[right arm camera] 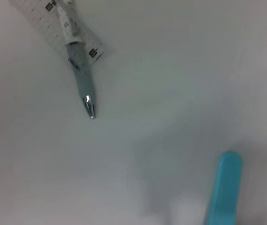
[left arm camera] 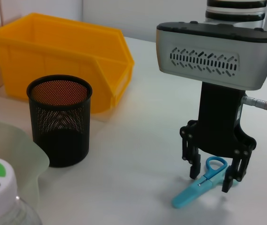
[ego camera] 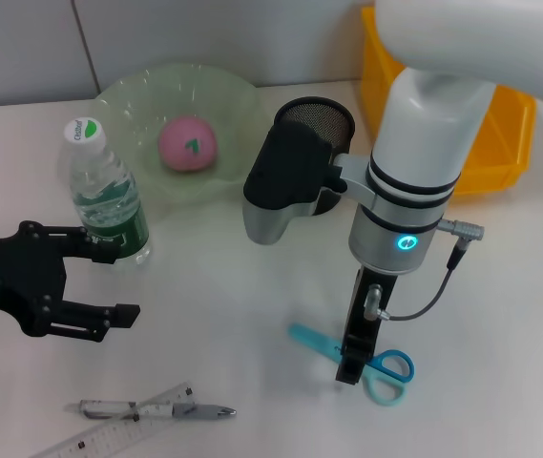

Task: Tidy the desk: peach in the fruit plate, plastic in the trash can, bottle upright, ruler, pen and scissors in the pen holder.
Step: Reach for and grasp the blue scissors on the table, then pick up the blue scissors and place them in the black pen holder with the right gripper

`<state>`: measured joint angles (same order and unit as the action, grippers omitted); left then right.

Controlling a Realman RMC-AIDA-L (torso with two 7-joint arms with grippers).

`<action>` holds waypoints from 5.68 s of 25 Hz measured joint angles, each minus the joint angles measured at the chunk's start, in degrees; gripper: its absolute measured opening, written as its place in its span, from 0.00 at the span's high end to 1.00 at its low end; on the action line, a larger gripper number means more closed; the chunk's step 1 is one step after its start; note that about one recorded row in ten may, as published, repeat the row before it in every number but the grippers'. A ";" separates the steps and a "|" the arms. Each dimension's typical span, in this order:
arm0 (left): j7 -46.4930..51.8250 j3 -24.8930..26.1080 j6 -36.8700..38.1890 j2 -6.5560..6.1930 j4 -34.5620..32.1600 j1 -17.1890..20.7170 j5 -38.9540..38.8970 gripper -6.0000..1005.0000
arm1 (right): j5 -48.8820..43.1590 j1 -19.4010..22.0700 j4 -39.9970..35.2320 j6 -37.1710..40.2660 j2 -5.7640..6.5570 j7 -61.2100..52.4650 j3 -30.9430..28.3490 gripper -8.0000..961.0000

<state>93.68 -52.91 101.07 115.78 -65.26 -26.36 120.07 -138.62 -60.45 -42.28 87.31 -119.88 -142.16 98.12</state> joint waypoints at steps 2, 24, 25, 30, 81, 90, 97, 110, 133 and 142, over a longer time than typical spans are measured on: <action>0.00 0.00 0.00 -0.01 0.04 -0.05 0.00 0.17 | 0.03 -0.01 0.00 0.02 0.00 -0.03 0.14 0.39; -0.53 0.00 0.07 -0.57 0.13 -0.09 -0.01 0.17 | -0.71 -0.03 0.01 -2.65 0.00 -1.39 2.39 0.54; -0.55 0.00 0.09 -0.66 0.13 -0.09 -0.01 0.17 | -0.71 -0.02 -0.04 -2.88 0.00 -1.61 3.21 0.54; -0.57 0.00 0.20 -0.78 0.04 -0.09 -0.01 0.17 | -0.56 -0.02 -1.21 -3.41 0.00 -3.15 5.69 0.54; 0.01 0.56 0.08 -0.73 0.13 -0.09 -0.01 0.19 | -2.10 3.06 -7.73 -1.79 0.10 -3.96 9.02 0.66; 0.01 0.53 0.17 -0.81 0.13 -0.18 -0.01 0.19 | -2.09 3.06 -7.47 -2.25 0.08 -3.92 9.53 0.67; 0.01 0.56 0.21 -0.83 0.13 -0.18 -0.01 0.19 | -2.09 3.67 -8.86 -2.33 0.19 -3.56 9.16 0.70; -0.23 0.62 0.34 -0.96 0.13 -0.18 -0.40 0.19 | -2.04 6.43 -15.50 5.88 0.85 2.84 -19.47 0.75; -0.60 3.49 -0.73 0.06 1.14 -0.69 -0.58 0.20 | -21.22 14.06 -41.92 2.61 1.14 19.39 -25.31 0.75; -0.34 4.74 -2.09 0.72 1.23 -0.83 -0.63 0.20 | -28.60 20.18 -48.65 -7.88 0.64 29.03 -12.06 0.75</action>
<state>93.35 -48.17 98.98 116.50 -64.03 -27.20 119.43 -167.22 -40.27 -90.93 79.43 -119.24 -113.13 86.06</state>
